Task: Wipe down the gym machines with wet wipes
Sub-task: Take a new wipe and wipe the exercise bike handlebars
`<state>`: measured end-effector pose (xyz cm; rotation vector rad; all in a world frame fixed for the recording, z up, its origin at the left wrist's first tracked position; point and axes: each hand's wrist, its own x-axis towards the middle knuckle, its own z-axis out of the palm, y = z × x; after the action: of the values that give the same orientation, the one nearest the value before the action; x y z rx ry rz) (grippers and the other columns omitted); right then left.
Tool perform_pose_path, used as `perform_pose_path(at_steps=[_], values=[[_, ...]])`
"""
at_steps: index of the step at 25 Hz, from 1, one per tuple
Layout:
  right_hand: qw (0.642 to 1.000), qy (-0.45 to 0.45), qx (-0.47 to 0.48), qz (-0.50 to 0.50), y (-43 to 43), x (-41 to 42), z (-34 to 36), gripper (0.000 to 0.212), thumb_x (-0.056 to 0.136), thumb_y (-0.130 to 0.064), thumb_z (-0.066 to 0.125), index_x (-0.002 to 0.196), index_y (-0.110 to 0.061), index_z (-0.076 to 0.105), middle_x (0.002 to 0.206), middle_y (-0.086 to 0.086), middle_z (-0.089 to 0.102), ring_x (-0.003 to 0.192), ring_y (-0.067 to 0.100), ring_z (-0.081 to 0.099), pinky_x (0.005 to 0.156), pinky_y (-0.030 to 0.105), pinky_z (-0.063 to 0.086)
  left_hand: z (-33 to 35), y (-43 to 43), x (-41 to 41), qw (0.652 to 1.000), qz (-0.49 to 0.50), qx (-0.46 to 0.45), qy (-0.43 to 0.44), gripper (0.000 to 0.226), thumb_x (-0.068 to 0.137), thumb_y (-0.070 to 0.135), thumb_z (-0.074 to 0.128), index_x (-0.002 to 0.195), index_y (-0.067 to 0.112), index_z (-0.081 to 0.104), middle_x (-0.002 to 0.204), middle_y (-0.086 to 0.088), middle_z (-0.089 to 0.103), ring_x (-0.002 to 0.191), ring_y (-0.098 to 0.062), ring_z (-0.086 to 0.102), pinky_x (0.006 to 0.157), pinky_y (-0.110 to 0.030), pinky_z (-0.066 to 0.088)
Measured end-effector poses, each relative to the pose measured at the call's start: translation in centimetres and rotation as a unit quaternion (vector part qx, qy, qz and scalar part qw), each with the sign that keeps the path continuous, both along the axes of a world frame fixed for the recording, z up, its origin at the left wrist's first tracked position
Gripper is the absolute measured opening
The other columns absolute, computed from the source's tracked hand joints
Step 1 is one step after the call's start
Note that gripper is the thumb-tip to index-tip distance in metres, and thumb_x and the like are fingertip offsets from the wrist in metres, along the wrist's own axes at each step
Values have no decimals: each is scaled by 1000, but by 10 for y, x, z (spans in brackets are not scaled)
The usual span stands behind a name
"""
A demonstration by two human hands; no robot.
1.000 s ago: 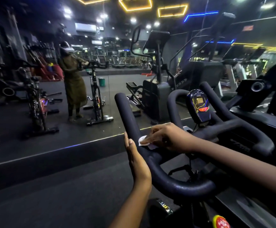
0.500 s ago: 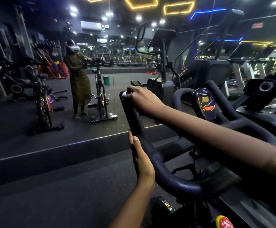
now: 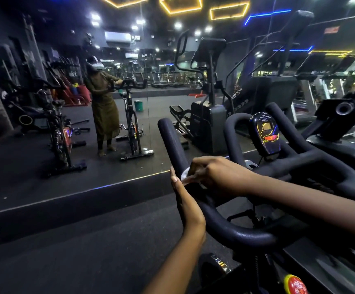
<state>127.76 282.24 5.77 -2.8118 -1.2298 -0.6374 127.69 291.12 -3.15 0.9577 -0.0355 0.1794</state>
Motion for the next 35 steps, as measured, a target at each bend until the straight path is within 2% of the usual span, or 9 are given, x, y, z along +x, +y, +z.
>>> perform_pose_path(at_steps=[5,8,12,16,21,24,28,31,35], values=[[985,-64,134,-91,28,70,55,33,80,5,57,99,-14,75,104,7,69,92,24,66,77,29,47,-8,-1,11,999,2,35,-13,64,92,61,28,147,29,28,148,23,27,136,8,23,109,-15,16],[985,-44,78,-150,43,92,54,27,83,-6,61,106,-16,72,114,9,62,99,26,60,82,28,44,-8,-1,10,999,4,30,-18,73,85,65,31,148,27,28,149,23,27,136,9,23,111,-16,16],[986,-129,28,-98,34,72,24,26,76,-7,62,98,-14,74,91,13,61,76,32,58,62,34,49,-5,1,5,999,-9,35,-12,67,90,63,31,147,27,31,151,17,30,137,5,26,115,-20,17],[995,-58,48,-61,18,24,-5,36,79,-23,42,97,-16,72,90,7,61,75,25,58,63,33,51,-9,9,8,997,-40,57,-25,101,65,87,39,146,28,35,148,12,39,136,-1,34,114,-25,24],[985,90,136,-65,-4,-21,-21,26,80,-21,61,101,-17,74,88,3,62,78,2,55,71,12,40,-12,36,11,980,-87,172,-47,62,77,78,42,133,51,37,145,11,42,130,-5,42,115,-32,29],[980,45,163,-106,-30,-23,-6,28,73,-2,64,94,-17,76,91,2,67,82,2,56,73,3,35,-3,46,-6,931,49,334,-143,53,93,44,47,141,22,40,144,-1,34,124,1,33,99,3,17],[930,-102,233,-266,-71,-1,34,28,71,3,68,93,-14,76,92,10,68,82,23,65,69,17,37,20,32,0,805,73,498,-313,62,89,54,29,138,19,47,144,-6,38,139,-18,25,116,-24,11],[919,-115,180,-330,-76,22,44,23,79,-5,63,98,-12,74,102,11,67,93,30,63,74,29,41,26,23,13,718,39,604,-343,75,83,62,13,143,26,38,147,1,37,142,-13,23,115,-27,-15],[929,-73,79,-353,-67,29,30,27,81,-12,60,108,-11,67,100,12,59,91,31,62,75,35,44,24,22,17,692,51,629,-350,76,82,63,10,142,27,41,143,5,42,138,-10,31,110,-24,-24]])
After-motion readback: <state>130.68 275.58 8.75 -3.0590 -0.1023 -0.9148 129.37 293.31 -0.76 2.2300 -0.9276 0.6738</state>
